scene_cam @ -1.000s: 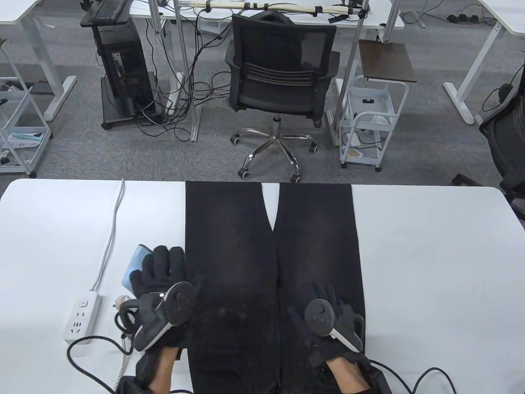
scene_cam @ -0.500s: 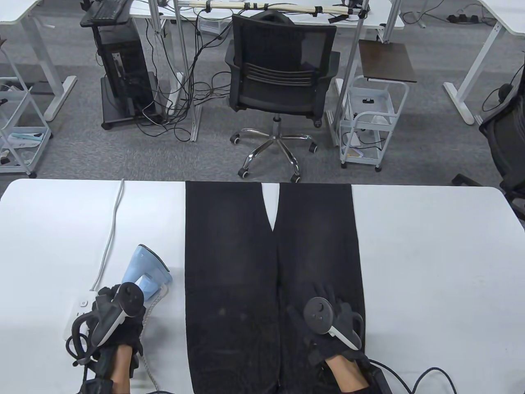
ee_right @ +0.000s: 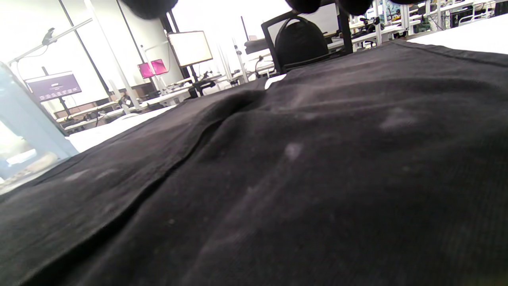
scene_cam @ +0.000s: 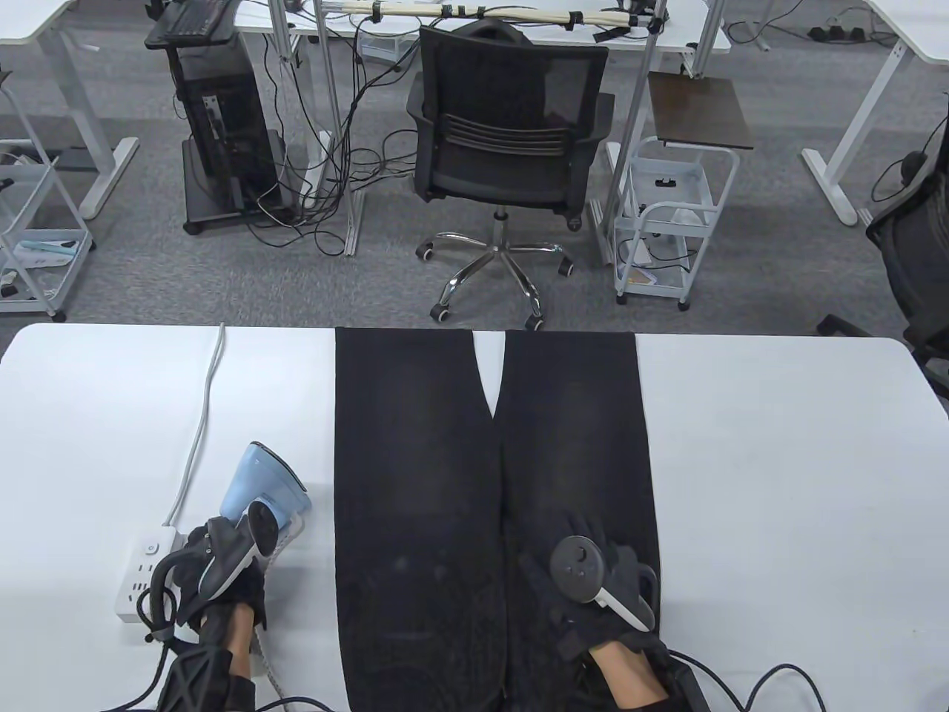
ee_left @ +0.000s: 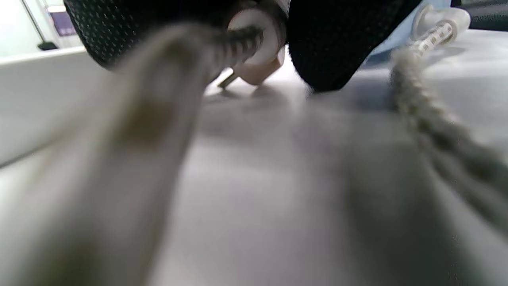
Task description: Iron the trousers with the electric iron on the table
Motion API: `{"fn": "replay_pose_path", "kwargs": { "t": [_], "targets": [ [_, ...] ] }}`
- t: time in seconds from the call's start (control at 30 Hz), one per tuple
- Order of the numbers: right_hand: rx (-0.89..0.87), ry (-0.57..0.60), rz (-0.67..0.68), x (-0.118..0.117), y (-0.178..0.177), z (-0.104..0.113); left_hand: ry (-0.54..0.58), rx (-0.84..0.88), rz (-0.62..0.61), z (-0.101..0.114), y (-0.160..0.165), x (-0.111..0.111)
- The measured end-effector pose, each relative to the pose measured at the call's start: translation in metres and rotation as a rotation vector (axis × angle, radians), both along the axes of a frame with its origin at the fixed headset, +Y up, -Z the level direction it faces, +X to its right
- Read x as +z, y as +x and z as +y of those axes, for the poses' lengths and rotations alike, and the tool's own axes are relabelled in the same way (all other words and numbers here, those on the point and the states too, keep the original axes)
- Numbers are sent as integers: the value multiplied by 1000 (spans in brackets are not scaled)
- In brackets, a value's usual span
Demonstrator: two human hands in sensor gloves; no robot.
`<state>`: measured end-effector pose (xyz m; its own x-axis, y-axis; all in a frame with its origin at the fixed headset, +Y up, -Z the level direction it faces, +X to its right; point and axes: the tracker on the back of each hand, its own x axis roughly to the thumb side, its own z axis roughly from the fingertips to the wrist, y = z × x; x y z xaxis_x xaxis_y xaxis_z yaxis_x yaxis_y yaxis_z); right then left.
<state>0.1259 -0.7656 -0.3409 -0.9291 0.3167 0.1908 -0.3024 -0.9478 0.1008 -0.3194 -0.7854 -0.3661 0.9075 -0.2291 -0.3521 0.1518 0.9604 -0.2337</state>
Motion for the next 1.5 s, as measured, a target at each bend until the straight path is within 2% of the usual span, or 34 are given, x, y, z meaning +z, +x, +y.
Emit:
{"fn": "replay_pose_path", "kwargs": {
  "t": [0.1, 0.2, 0.4, 0.5, 0.53, 0.67, 0.93, 1.33, 1.5],
  "targets": [
    [0, -1, 4, 0, 0, 0, 50, -52, -26, 10, 2, 2],
    [0, -6, 5, 0, 0, -1, 85, 32, -19, 26, -2, 6],
    [-8, -12, 5, 0, 0, -1, 151, -33, -19, 81, -23, 20],
    [-7, -20, 12, 0, -1, -1, 139, -13, 0, 97, -38, 28],
    [-6, -22, 13, 0, -1, -1, 170, -6, 19, 100, -45, 31],
    [-6, -26, 16, -1, -1, -1, 154, 28, 48, 96, -67, 39],
    [-4, -40, 14, -2, -1, -2, 38, 47, 144, 64, -92, 49],
    [-8, -49, 14, -3, -2, -2, -22, 81, 124, 53, -94, 54],
    [-9, -52, 15, -3, -2, -2, -42, 38, 102, 49, -90, 52]
  ]
}}
